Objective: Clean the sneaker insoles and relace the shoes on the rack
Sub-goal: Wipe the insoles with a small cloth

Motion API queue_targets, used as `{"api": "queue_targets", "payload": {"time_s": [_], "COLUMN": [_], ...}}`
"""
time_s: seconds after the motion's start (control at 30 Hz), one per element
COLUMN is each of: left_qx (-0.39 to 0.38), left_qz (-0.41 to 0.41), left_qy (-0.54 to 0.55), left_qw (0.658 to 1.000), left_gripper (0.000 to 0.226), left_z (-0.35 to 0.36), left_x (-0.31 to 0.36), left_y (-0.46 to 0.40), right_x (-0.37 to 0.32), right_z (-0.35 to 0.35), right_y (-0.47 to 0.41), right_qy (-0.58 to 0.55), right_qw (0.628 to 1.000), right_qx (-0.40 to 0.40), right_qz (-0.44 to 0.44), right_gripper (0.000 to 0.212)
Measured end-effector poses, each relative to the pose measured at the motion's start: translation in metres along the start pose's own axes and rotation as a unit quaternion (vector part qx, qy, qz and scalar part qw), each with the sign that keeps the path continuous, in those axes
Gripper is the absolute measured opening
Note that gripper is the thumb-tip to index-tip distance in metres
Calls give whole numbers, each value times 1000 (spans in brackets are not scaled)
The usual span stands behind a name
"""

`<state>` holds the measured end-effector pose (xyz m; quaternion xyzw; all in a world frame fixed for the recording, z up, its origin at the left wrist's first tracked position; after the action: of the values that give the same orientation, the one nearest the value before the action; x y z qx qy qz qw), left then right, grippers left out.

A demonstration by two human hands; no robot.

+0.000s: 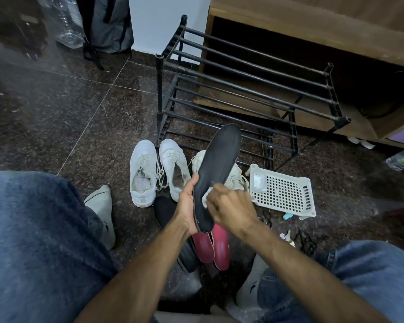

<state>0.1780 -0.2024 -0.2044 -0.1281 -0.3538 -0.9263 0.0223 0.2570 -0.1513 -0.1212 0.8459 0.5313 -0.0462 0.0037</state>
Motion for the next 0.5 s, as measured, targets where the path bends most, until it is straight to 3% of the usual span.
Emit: {"api": "queue_targets", "payload": {"time_s": [0.07,0.27,0.4,0.5], "left_qx": [-3,1,-7,-17], "left_qz": [-4,28,3,10], "left_qy": [6,1,14,9], "left_qw": [1000,1000,1000,1000], "left_gripper": [57,67,60,61], "left_z": [1,-3,-2,-1], "left_x": [-4,9,-1,3], "left_y": [0,1,-1,3], "right_x": [7,-15,-5,-10], "right_z": [-8,-2,-8,-7], "right_y": [-12,18,-6,-9], "right_qy": [6,-26,0,-3], "right_qw": [1000,996,1000,1000], "right_qx": [6,-31,1,8], "right_qz": [26,-78,-4,-6], "right_gripper": [22,16,23,22]}}
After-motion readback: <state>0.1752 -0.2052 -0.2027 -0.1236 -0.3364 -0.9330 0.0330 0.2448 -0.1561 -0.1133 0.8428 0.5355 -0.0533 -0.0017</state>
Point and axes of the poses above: each hand's wrist, its own y-axis away from the middle knuckle, its own z-axis out of the palm, x = y × z, the point moved 2 cm from there along -y, towards the middle knuckle, and after that the axes turned 8 degrees about x, right-handed, at the moved point
